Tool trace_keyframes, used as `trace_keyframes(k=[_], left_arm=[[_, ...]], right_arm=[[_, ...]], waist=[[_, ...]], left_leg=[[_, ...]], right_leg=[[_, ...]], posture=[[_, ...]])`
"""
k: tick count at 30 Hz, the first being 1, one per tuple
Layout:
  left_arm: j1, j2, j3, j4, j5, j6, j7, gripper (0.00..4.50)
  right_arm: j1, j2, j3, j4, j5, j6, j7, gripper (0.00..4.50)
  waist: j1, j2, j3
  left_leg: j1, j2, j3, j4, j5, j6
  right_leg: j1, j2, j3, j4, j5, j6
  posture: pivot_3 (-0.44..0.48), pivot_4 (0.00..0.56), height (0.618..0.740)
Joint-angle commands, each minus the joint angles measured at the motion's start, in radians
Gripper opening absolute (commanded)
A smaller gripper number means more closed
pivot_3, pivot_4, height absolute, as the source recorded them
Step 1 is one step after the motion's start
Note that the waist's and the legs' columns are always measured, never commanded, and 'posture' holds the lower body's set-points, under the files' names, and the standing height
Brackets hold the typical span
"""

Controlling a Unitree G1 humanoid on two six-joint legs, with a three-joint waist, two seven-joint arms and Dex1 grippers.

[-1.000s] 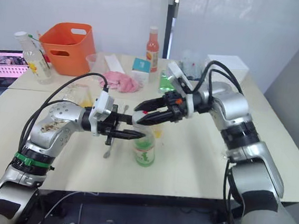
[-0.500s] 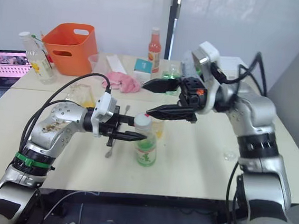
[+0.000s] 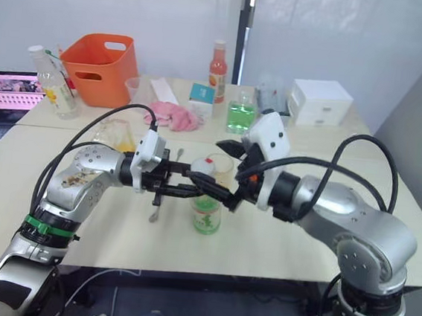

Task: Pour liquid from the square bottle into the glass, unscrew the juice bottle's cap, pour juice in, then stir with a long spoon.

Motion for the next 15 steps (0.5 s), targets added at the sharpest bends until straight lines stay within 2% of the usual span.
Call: trace_keyframes(k=[1, 7, 15], left_arm=[[-0.005, 0.007, -0.018, 0.030, 0.044, -0.002, 0.002, 1.40], [-0.012, 0.001, -0.022, 0.043, 0.046, -0.010, -0.004, 1.40], [-0.009, 0.001, -0.021, 0.044, 0.046, -0.013, -0.006, 1.40]], right_arm=[[0.004, 0.015, -0.022, -0.048, 0.036, 0.040, -0.108, 4.45], [-0.016, 0.036, -0.009, -0.036, 0.064, 0.066, -0.197, 4.45], [-0.025, 0.039, 0.016, -0.021, 0.078, 0.066, -0.237, 4.45]], waist=[[0.000, 0.000, 0.000], [-0.002, 0.000, 0.000], [-0.003, 0.000, 0.000]], left_leg=[[0.000, 0.000, 0.000, 0.000, 0.000, 0.000], [0.000, 0.000, 0.000, 0.000, 0.000, 0.000], [0.000, 0.000, 0.000, 0.000, 0.000, 0.000]], right_leg=[[0.000, 0.000, 0.000, 0.000, 0.000, 0.000], [0.000, 0.000, 0.000, 0.000, 0.000, 0.000], [0.000, 0.000, 0.000, -0.001, 0.000, 0.000]], posture=[[0.000, 0.150, 0.715], [0.000, 0.150, 0.715], [0.000, 0.150, 0.715]])
